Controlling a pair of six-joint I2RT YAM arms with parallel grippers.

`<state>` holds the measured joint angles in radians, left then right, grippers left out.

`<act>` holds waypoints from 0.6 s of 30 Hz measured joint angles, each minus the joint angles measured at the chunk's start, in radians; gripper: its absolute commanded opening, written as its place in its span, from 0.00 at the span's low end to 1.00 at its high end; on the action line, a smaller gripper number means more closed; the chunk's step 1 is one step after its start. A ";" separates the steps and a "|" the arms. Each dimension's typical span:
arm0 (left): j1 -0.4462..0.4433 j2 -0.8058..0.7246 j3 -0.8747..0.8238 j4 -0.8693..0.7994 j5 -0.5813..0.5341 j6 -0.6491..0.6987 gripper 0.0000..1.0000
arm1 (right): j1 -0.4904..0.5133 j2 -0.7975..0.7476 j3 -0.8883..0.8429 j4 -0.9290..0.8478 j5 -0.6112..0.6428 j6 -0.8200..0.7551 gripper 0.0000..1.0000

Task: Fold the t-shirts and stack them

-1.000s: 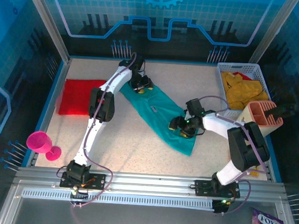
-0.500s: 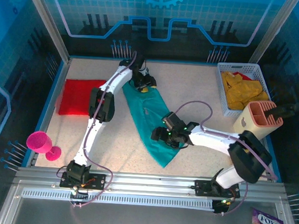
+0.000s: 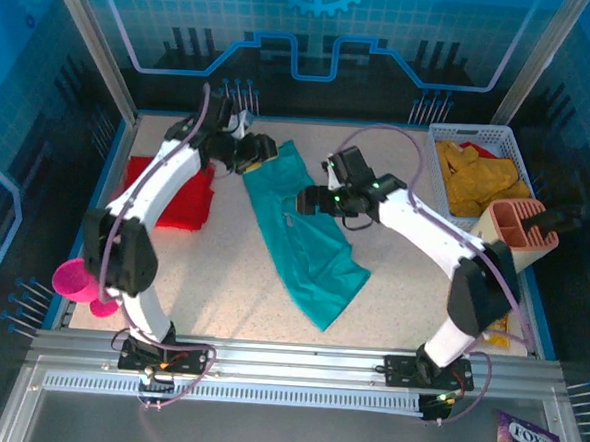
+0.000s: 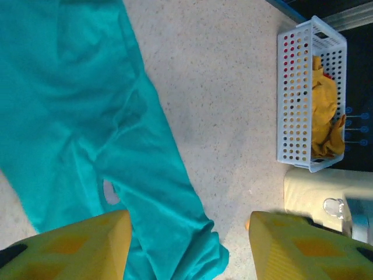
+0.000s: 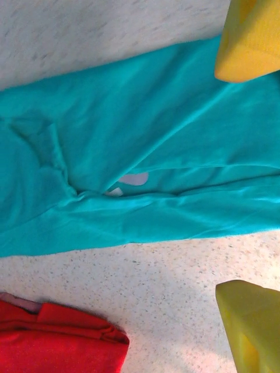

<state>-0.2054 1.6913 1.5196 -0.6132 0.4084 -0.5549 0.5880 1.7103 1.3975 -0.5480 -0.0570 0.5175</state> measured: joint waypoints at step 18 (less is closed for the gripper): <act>0.001 -0.584 -0.724 0.172 -0.044 -0.153 0.91 | 0.016 0.729 0.746 -0.098 -0.122 -0.134 0.89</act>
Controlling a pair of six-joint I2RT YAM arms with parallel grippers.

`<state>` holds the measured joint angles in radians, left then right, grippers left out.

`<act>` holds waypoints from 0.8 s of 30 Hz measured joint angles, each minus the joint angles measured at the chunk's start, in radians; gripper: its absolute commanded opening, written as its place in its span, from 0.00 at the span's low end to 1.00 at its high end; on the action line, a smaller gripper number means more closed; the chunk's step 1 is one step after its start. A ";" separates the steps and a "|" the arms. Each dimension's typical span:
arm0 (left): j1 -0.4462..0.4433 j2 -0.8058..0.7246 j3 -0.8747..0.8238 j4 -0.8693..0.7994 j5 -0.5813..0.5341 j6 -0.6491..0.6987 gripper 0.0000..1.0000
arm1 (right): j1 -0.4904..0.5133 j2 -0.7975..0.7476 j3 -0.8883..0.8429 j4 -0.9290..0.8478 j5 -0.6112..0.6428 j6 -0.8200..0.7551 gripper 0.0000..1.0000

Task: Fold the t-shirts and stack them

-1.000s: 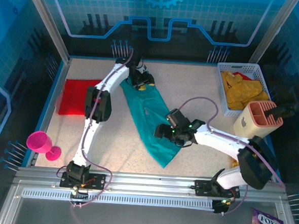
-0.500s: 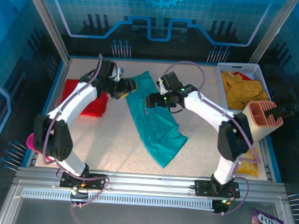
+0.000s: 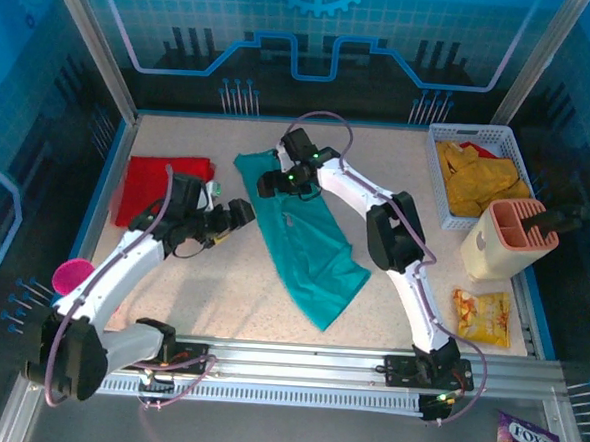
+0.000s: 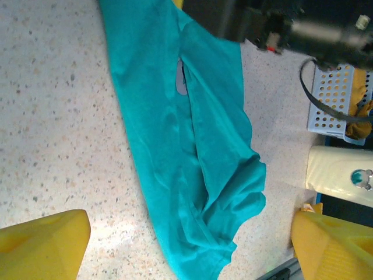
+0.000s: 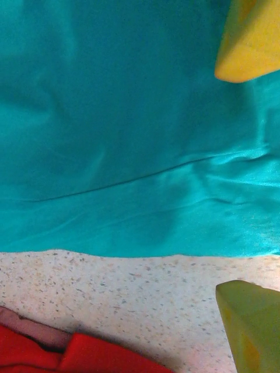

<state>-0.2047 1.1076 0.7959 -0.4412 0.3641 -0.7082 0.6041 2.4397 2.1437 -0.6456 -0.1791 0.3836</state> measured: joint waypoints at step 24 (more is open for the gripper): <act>-0.111 -0.055 -0.089 -0.024 -0.001 -0.081 0.89 | -0.226 0.126 0.163 -0.051 0.126 0.347 0.90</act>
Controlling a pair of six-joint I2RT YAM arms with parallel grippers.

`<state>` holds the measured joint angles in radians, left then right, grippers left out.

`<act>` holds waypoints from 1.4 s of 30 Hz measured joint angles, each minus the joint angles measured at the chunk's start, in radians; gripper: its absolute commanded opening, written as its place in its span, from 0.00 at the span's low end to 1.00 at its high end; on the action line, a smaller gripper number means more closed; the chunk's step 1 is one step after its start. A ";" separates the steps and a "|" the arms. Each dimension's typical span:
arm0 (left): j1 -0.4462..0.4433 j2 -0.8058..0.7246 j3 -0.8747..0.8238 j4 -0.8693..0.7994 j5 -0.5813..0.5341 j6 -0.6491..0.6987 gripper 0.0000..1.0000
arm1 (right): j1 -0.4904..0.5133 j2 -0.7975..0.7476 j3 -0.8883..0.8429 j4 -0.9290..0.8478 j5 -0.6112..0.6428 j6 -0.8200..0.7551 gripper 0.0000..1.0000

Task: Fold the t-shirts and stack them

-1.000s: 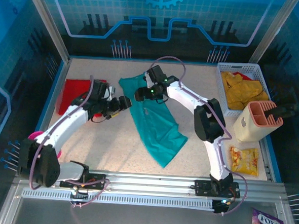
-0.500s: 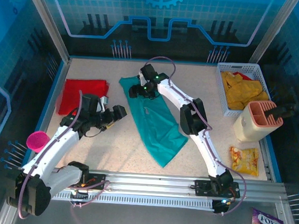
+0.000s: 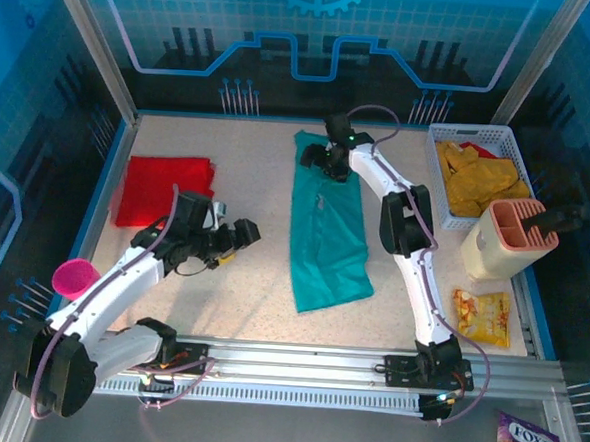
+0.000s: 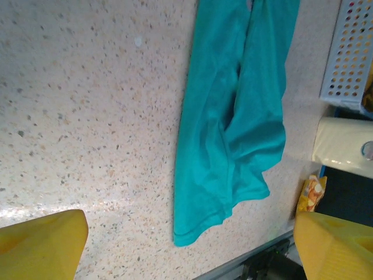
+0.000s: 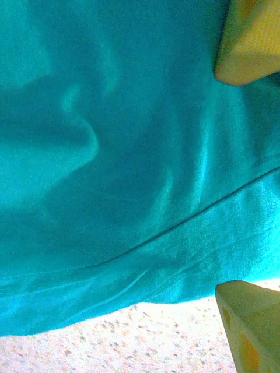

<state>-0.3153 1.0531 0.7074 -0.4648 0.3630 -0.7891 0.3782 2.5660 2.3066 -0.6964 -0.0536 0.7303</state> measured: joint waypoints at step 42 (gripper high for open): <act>-0.495 0.536 -0.028 0.445 -0.085 -0.271 0.30 | 0.019 -1.230 -1.655 0.108 -0.149 -0.100 0.40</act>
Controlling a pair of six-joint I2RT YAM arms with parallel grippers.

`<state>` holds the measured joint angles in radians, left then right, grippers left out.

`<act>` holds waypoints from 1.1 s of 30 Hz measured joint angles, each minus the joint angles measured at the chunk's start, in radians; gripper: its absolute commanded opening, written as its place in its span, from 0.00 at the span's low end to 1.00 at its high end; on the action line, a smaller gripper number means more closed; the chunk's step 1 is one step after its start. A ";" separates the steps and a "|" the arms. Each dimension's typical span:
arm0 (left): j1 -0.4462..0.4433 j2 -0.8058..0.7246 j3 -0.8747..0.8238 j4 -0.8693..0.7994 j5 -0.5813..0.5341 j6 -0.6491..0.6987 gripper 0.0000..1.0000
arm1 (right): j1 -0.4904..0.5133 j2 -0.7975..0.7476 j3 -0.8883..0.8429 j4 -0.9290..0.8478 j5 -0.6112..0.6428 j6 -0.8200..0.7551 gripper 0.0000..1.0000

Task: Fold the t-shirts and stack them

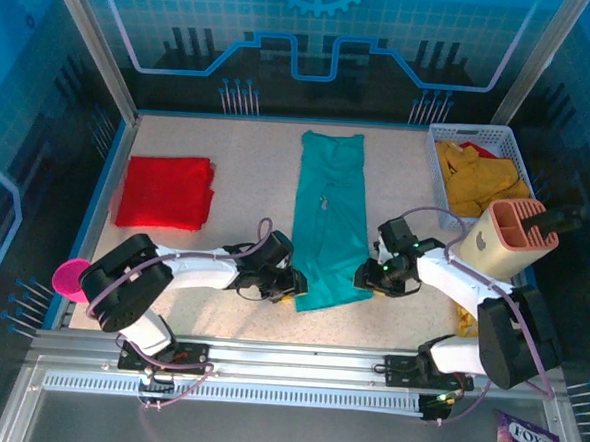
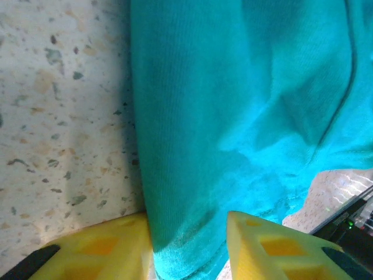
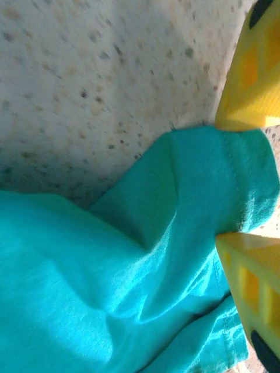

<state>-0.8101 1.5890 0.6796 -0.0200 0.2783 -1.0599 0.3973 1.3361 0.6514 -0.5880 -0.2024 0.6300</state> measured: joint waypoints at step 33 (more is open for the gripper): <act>-0.022 -0.034 0.043 -0.154 0.028 0.081 0.54 | 0.093 -0.367 -0.200 -0.123 0.057 0.298 0.72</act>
<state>-0.8318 1.5555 0.7227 -0.1738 0.3061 -0.9787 0.4908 0.9691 0.4515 -0.7109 -0.1452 0.9283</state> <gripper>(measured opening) 0.548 0.730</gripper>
